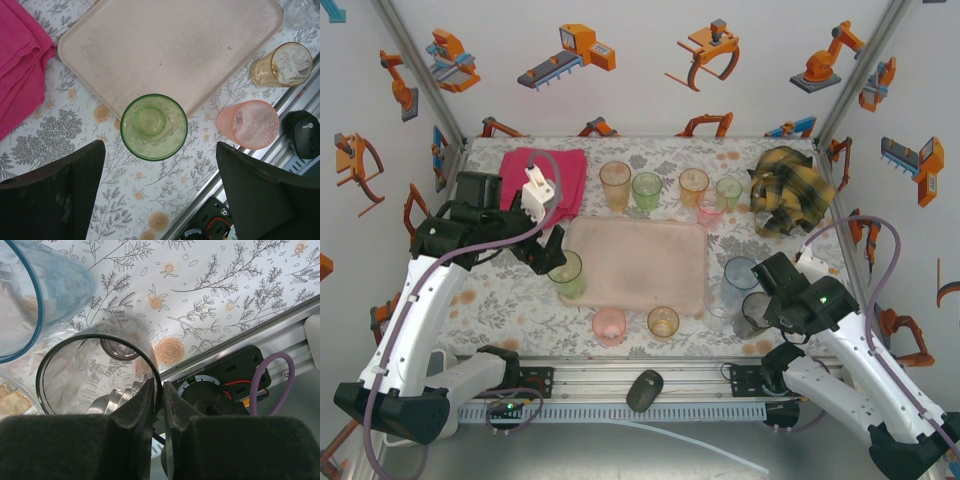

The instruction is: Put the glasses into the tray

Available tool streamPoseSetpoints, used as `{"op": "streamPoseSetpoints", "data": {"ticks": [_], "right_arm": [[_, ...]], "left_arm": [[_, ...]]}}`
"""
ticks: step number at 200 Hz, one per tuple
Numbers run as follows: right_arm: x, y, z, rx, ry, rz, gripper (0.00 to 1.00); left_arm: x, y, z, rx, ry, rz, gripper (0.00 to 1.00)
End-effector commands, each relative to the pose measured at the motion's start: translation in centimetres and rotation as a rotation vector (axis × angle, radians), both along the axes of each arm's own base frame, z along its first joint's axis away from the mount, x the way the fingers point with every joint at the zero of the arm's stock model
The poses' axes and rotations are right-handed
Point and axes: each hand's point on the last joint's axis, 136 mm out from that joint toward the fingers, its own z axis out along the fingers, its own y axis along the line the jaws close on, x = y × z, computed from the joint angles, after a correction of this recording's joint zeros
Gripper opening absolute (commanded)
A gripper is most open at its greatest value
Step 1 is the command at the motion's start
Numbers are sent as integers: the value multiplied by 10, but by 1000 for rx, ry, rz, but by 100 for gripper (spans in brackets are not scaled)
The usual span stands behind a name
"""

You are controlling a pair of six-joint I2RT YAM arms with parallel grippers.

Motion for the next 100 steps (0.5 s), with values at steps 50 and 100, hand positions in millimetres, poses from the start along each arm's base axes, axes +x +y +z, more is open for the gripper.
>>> {"op": "streamPoseSetpoints", "data": {"ticks": [50, 100], "right_arm": [[-6, -7, 4, -27, 17, -8, 9], [-12, -15, 20, -40, 8, -21, 2]], "left_arm": [[-1, -2, 2, -9, -2, -15, 84], [0, -4, 3, -20, -4, -21, 84]]}}
